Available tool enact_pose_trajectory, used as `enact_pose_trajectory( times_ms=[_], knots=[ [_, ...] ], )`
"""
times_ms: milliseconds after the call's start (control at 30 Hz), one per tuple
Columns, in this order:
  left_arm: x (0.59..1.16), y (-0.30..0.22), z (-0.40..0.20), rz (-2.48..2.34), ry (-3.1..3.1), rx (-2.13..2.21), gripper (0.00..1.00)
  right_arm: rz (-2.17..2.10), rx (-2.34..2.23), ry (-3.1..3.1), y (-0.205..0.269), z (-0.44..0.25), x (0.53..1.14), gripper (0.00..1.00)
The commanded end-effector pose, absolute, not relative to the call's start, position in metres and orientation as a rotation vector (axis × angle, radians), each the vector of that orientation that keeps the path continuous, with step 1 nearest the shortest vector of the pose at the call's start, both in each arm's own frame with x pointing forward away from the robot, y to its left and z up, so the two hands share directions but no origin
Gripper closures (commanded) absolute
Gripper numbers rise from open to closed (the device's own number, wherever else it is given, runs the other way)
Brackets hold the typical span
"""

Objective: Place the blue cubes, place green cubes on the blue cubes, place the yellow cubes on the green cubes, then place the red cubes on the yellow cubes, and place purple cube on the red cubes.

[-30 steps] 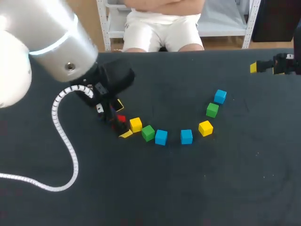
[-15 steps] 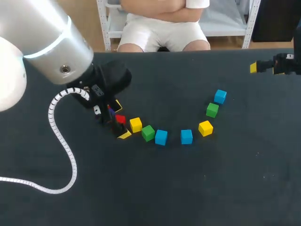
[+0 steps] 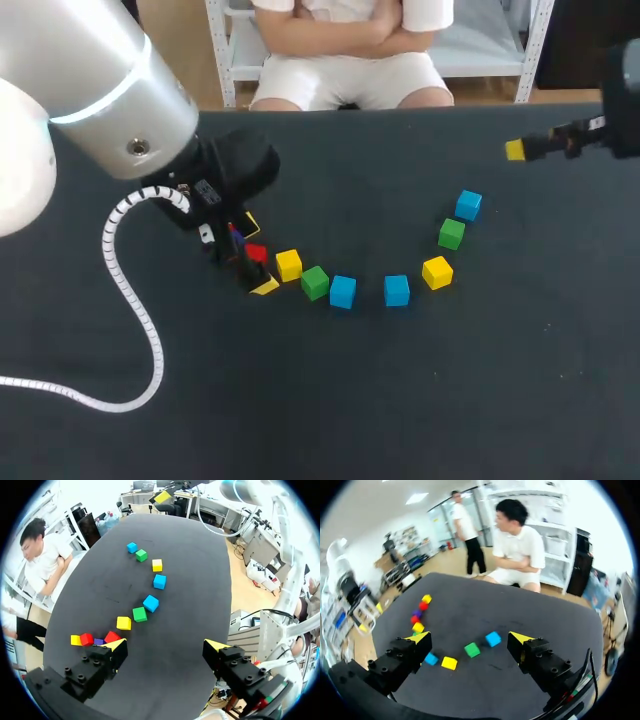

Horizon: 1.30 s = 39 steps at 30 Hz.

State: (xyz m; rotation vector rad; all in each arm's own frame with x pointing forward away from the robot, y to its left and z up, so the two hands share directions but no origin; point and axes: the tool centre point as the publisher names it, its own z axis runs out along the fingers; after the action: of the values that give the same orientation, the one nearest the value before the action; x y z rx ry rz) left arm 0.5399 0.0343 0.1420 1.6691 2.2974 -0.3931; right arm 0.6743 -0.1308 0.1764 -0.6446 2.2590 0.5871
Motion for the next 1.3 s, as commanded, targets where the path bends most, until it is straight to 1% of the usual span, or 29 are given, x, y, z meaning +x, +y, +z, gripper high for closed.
enact_pose_trajectory(
  times_ms=[33, 200, 533, 1000, 1300],
  knots=[
    [0.541, 0.034, 0.142, -0.394, 2.298, 1.673, 0.0, 0.722, -1.025, 2.206, -0.118, 0.184, 0.668, 0.0],
    [0.541, 0.034, 0.142, -0.394, 2.298, 1.673, 0.0, 0.734, -1.275, 2.132, -0.108, 0.191, 0.651, 0.0],
    [0.541, 0.034, 0.142, -0.394, 2.298, 1.673, 0.0, 0.804, -1.576, 2.055, -0.089, 0.182, 0.621, 0.0],
    [0.541, 0.034, 0.142, -0.394, 2.298, 1.673, 0.0, 0.935, -1.752, 1.978, -0.045, 0.161, 0.597, 0.0],
    [0.541, 0.034, 0.142, -0.394, 2.298, 1.673, 0.0, 0.911, -1.771, 1.981, -0.041, 0.16, 0.594, 0.0]
  ],
)
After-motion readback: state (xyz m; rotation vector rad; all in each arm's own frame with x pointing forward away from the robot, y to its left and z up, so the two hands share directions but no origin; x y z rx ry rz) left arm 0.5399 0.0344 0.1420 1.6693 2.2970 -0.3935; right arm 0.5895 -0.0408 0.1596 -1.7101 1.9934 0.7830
